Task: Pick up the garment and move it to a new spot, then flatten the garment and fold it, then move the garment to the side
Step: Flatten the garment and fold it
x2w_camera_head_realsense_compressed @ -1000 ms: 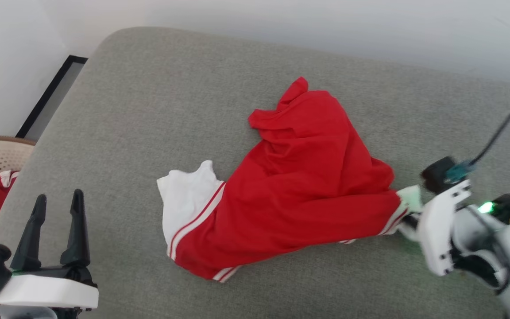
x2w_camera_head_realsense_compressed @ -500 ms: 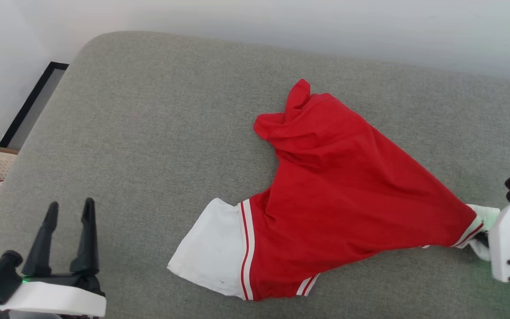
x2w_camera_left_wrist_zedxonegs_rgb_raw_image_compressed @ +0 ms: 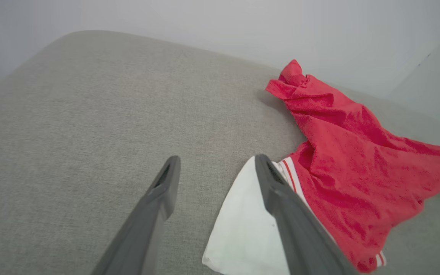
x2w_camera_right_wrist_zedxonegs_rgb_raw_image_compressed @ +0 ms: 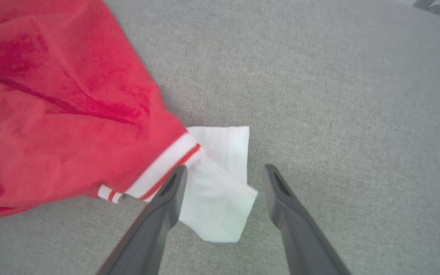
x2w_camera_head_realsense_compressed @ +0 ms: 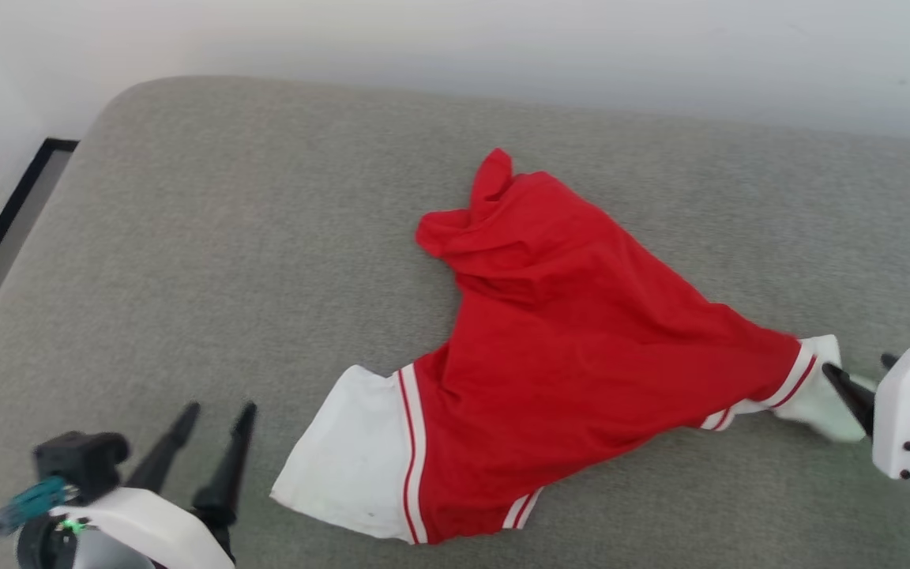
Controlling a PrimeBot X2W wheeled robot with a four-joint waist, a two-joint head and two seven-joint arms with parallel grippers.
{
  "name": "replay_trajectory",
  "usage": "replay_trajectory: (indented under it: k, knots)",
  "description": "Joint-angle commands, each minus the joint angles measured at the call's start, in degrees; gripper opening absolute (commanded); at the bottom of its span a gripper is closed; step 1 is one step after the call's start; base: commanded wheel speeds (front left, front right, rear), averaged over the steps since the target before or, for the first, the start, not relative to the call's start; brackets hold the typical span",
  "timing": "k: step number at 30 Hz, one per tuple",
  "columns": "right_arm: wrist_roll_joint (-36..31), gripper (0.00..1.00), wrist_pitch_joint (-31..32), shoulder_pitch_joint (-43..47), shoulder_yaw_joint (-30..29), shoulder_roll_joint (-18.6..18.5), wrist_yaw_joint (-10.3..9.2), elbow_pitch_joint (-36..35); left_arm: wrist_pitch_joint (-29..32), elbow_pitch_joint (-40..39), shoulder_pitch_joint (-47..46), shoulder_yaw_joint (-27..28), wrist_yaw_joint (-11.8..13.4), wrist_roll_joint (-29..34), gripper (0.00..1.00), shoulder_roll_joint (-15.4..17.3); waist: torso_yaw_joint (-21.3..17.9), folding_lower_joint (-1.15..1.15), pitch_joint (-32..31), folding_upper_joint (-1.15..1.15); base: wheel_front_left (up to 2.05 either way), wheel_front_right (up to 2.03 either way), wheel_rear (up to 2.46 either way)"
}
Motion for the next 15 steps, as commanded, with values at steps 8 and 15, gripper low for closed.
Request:
replay_trajectory:
  k: [8, 15]
  knots:
    - [-3.39, 1.0, -7.66, 1.26, -4.83, 5.16, -0.11, -10.04, 14.05, -0.48, -1.01, -3.77, 2.52, -1.66, 1.0, 2.61, -4.51, 0.0, -1.05, 0.0, 0.0, 0.0, 0.0]
    - [-7.42, 1.0, -20.87, 0.86, -6.18, 12.58, -0.09, -16.32, 24.68, 3.4, -2.09, -5.06, 5.44, -3.83, 1.0, 4.45, -8.94, 0.0, -0.7, 0.0, 0.0, 0.0, 0.0]
